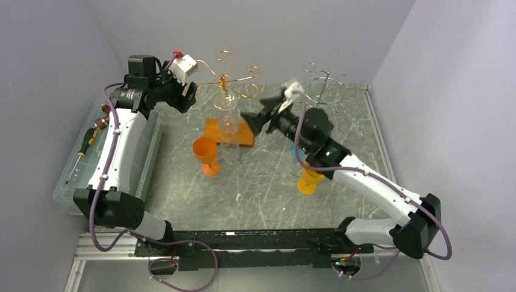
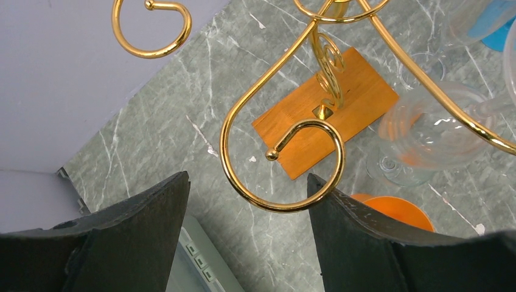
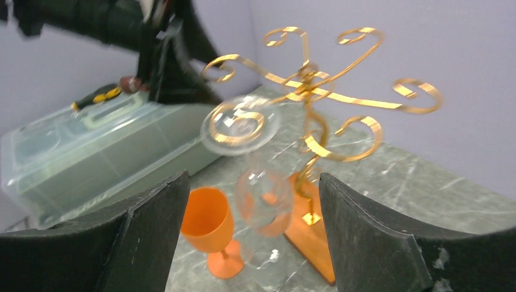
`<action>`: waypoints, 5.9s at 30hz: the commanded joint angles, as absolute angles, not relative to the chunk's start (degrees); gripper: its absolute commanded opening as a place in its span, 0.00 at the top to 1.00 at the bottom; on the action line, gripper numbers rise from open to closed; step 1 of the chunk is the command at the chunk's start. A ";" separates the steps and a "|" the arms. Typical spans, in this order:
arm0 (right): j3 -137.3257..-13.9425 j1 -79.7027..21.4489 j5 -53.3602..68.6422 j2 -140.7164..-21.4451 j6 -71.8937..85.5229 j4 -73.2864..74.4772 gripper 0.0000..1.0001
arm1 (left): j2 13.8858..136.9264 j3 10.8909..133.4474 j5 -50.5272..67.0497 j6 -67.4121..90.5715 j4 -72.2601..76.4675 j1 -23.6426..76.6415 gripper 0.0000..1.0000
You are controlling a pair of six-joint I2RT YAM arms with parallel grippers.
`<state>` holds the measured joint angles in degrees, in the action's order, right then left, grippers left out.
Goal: Place the wine glass upside down on the wine glass rack
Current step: Turn the wine glass upside down at the wine rack, then adjust the wine rack at the center of the board.
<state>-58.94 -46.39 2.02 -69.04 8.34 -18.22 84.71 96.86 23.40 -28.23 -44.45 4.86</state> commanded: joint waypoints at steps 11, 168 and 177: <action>-100.78 -34.25 -0.30 -92.18 9.36 13.73 0.26 | 82.00 96.20 23.68 -28.55 -42.37 5.27 0.23; -80.50 -37.12 3.34 -91.59 26.77 3.23 0.59 | 106.33 121.73 4.11 -37.24 -20.97 11.25 0.03; -85.01 -36.10 3.53 -92.06 25.19 5.86 0.52 | 105.28 118.72 0.43 -39.46 -17.71 11.16 0.01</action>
